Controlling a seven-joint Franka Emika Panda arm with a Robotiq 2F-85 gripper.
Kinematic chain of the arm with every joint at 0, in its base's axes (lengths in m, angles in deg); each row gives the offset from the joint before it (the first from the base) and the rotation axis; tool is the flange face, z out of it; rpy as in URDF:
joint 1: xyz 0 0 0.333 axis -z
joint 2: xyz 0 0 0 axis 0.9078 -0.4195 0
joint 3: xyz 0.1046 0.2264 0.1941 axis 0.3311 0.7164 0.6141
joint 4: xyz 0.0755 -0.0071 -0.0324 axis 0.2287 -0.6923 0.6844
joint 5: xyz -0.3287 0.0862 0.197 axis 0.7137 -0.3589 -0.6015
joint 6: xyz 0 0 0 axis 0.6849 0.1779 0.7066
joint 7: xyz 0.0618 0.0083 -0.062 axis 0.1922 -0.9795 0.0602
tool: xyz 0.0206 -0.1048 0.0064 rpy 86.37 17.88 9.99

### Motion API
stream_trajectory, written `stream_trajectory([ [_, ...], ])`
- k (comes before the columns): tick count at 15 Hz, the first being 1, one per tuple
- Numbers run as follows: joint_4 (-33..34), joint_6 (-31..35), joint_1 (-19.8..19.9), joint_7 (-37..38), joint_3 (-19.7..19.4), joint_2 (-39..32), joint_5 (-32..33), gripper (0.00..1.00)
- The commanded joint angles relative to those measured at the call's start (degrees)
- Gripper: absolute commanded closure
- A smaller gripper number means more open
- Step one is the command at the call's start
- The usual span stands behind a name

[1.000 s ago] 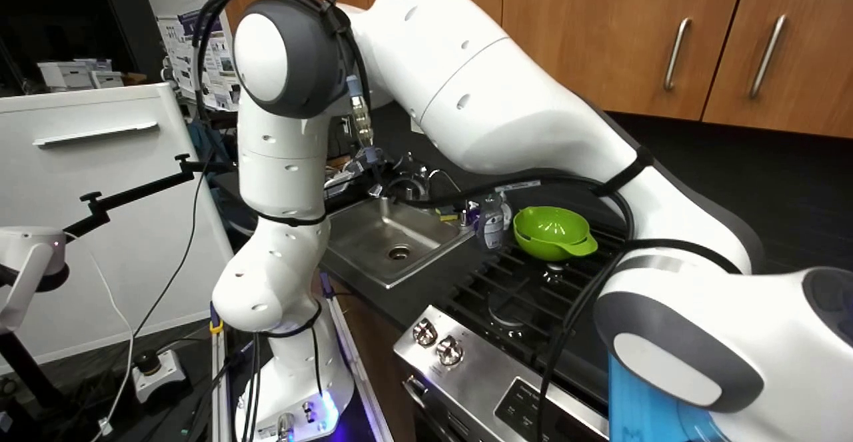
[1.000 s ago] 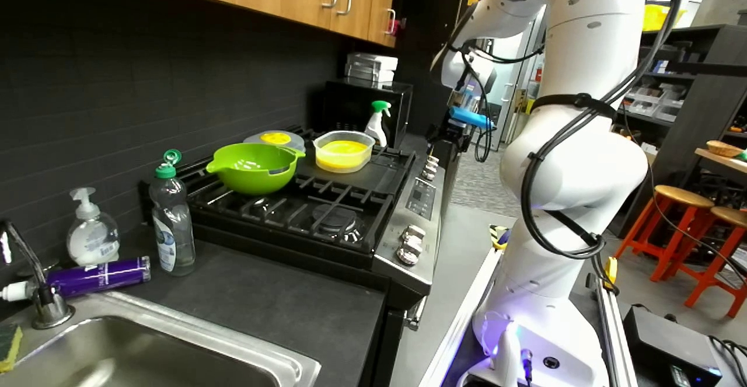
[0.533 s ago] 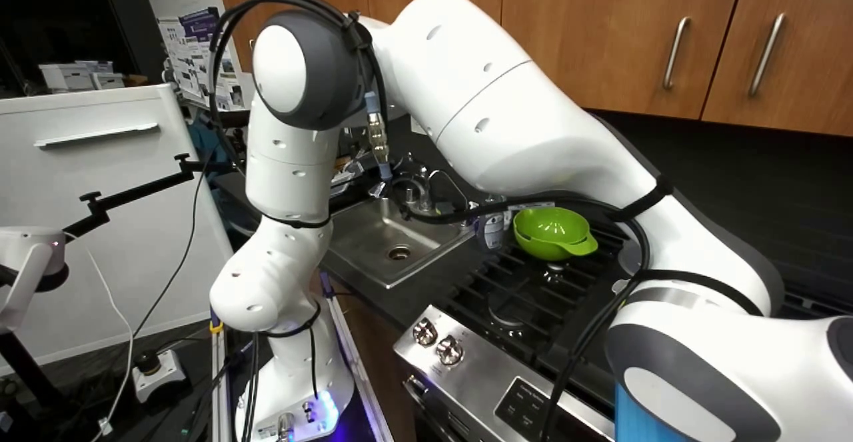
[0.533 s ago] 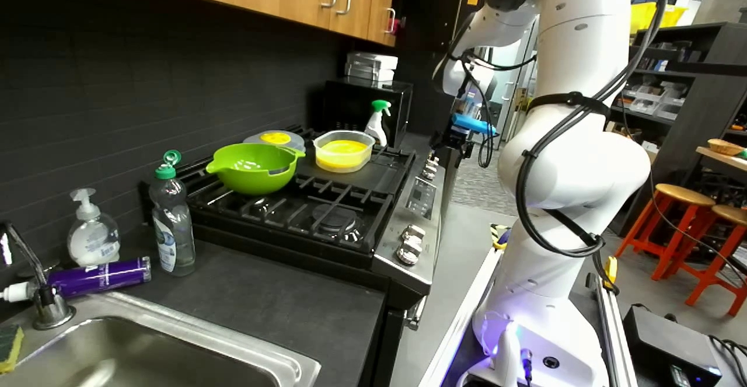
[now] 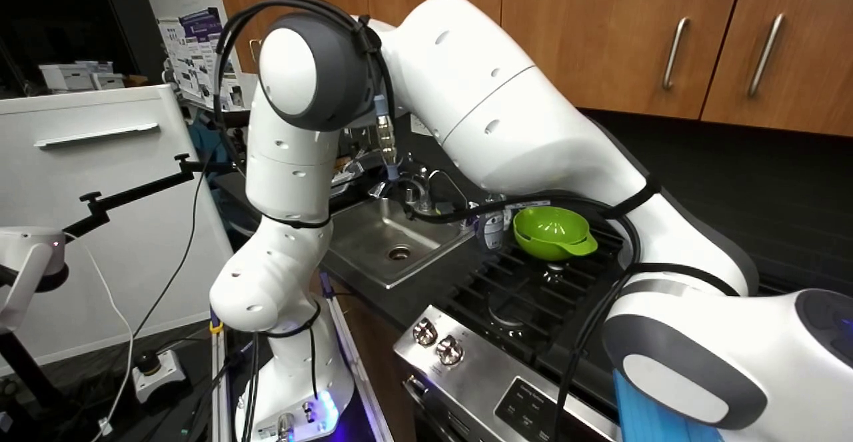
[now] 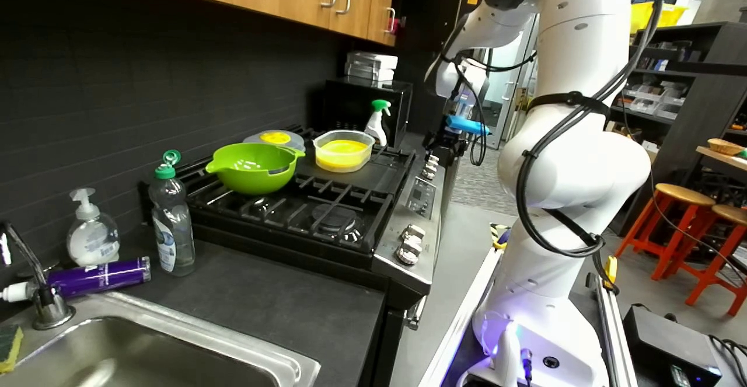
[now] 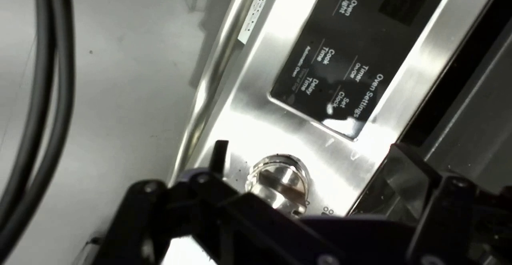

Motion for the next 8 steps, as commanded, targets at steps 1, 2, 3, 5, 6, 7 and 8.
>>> stream_trajectory([
  [1, 1.1, 1.1, 2.0, -7.2, 0.6, -0.5, 6.7, 0.00],
  [2, 2.0, 0.5, 2.6, -8.9, 0.2, -1.0, 9.4, 0.00],
  [3, 2.9, -0.1, 3.6, -11.2, 0.1, -1.4, 11.8, 0.00],
  [5, 4.1, -1.0, 6.1, -17.2, 0.5, -1.8, 14.8, 0.00],
  [6, 4.4, -0.7, 7.3, -20.4, 0.8, -1.9, 15.9, 0.00],
  [7, 4.2, 0.4, 8.5, -23.8, 1.3, -1.8, 16.4, 0.00],
  [8, 3.1, 0.4, 7.5, -18.3, 1.3, -1.2, 15.3, 0.00],
])
